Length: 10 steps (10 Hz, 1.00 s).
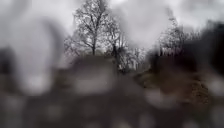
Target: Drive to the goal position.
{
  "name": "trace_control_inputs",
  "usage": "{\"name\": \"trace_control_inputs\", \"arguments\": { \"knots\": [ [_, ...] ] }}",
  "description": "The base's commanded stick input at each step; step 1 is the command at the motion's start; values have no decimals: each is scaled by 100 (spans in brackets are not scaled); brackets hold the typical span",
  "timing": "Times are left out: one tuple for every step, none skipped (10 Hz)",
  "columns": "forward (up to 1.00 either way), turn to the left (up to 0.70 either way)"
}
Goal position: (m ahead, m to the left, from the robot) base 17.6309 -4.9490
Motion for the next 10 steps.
{"name": "trace_control_inputs", "arguments": {
  "knots": [
    [85,0],
    [85,0],
    [85,0],
    [85,0],
    [85,0],
    [85,0],
    [85,0],
    [85,0],
    [85,0],
    [85,0]
  ]
}}
